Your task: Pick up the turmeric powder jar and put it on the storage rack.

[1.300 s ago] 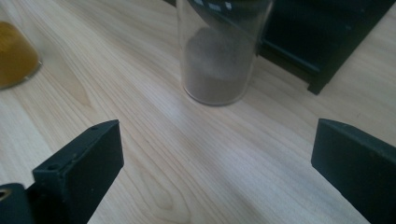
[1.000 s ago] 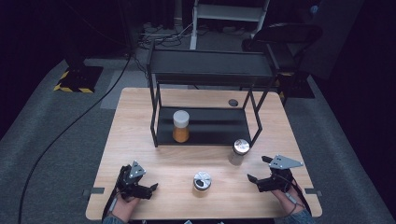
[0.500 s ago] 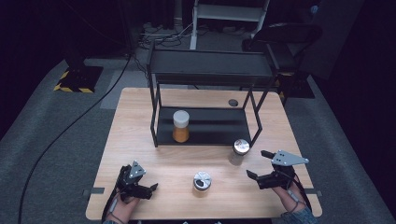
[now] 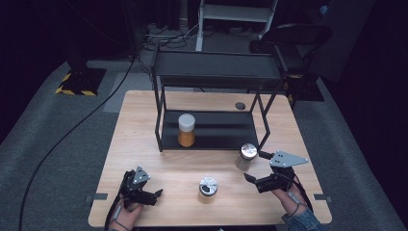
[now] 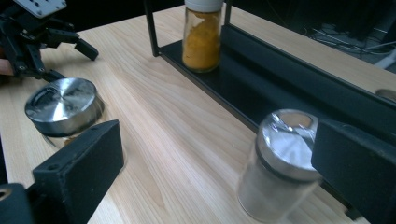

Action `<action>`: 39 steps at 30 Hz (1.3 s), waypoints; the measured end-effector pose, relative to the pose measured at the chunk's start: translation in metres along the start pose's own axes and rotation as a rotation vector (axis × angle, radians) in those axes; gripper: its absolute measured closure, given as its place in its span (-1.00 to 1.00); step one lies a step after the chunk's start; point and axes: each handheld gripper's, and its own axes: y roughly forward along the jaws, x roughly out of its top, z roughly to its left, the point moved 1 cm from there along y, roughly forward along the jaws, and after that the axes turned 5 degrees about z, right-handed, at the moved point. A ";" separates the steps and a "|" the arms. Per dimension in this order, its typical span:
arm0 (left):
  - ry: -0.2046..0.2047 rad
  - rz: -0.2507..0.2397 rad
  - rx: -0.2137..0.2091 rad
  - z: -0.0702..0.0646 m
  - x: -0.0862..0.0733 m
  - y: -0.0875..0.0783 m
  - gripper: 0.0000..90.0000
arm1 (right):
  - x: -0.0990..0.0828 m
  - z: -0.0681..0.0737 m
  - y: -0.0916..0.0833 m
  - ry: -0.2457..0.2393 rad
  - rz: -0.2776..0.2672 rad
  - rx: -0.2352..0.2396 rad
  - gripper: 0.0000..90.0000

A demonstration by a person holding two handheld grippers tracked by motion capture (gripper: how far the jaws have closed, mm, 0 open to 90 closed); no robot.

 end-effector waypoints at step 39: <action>-0.003 0.002 -0.001 -0.001 0.000 0.000 -0.97 | 0.041 0.022 0.057 -0.089 -0.045 0.178 -0.96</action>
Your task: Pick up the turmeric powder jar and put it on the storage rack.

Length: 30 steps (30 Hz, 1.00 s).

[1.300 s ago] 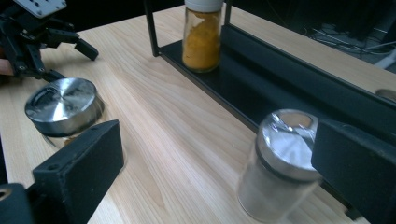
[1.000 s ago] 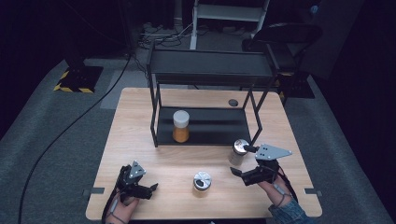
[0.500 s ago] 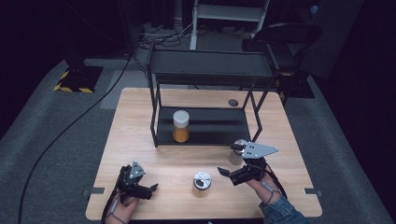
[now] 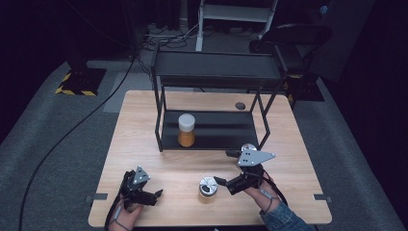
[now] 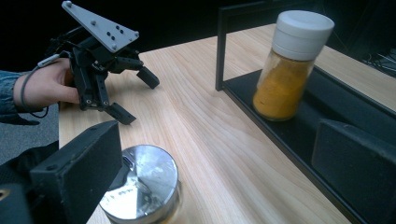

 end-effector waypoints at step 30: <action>0.002 -0.001 0.000 0.000 0.000 0.000 -0.97 | -0.019 0.017 0.035 -0.017 0.059 0.075 -0.97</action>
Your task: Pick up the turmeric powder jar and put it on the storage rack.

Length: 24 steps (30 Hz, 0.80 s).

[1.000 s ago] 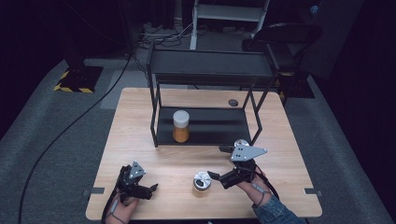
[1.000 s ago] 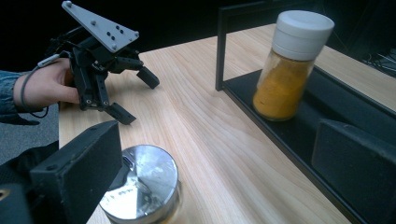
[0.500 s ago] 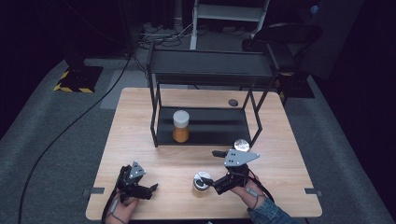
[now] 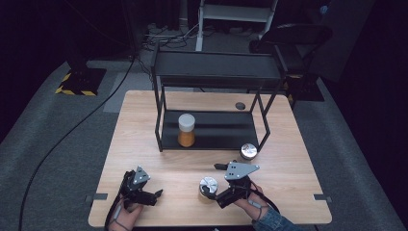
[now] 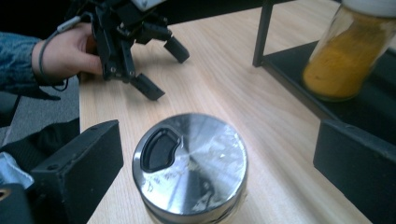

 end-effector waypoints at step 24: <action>-0.001 0.003 0.000 0.000 0.000 0.000 -0.97 | -0.006 0.002 0.026 -0.031 0.120 0.031 -0.51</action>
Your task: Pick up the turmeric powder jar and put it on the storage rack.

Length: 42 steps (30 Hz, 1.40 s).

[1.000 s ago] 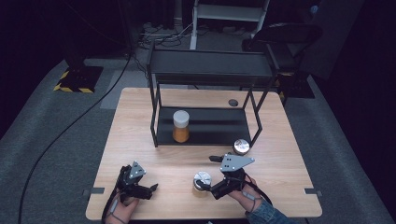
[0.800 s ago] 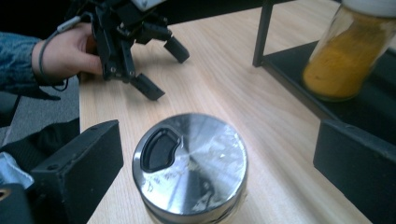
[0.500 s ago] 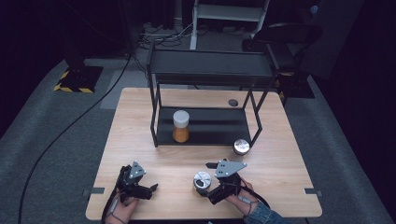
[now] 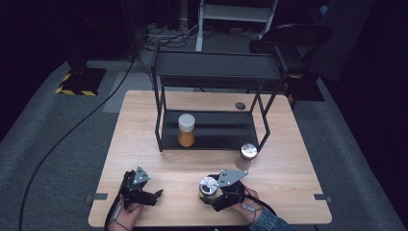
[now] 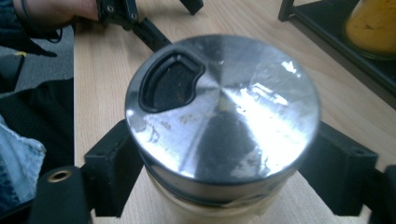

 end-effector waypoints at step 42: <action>0.004 -0.001 0.000 0.000 0.000 0.000 -0.97 | 0.038 -0.013 -0.025 -0.005 0.045 -0.002 -0.30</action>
